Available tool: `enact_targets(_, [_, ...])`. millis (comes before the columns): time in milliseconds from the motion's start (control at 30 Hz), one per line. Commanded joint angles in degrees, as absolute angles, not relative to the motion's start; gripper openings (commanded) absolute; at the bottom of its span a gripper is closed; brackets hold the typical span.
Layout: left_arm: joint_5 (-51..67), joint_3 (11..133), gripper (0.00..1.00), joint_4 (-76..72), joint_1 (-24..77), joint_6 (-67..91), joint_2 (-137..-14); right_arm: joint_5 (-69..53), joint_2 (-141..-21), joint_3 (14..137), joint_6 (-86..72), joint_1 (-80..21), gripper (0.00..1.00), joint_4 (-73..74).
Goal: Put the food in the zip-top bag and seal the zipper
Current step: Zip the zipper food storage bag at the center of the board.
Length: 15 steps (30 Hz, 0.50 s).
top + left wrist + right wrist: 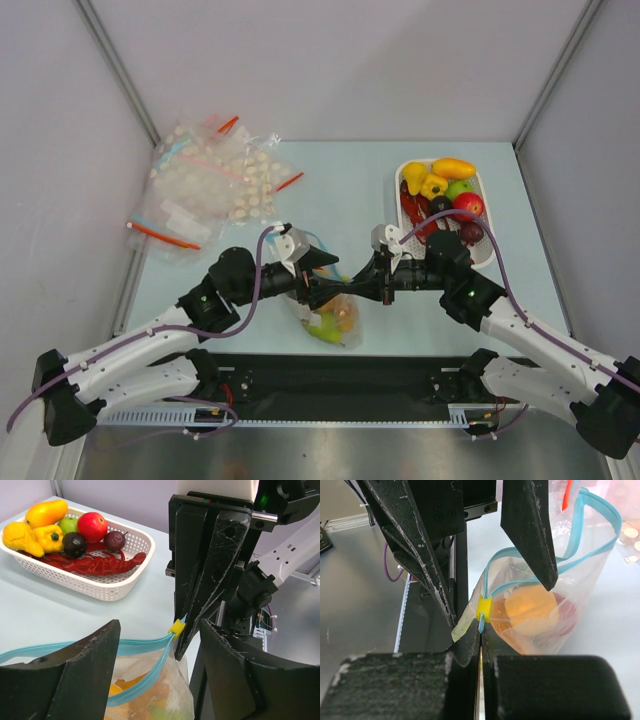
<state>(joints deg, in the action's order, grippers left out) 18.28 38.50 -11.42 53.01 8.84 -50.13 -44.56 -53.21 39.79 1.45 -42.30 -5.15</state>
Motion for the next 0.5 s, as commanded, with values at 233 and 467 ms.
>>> enact_targets(233, [21.53, 41.75, 0.42, -12.39, 53.79, 7.38, -51.42, -44.92, -52.74, 42.54, 2.29, -42.98, 0.0, -6.85])
enact_targets(467, [23.47, 42.8, 0.3, -11.61, 54.05, 7.21, -53.08, -43.42, -51.59, 41.84, 1.23, -42.98, 0.0, -8.09])
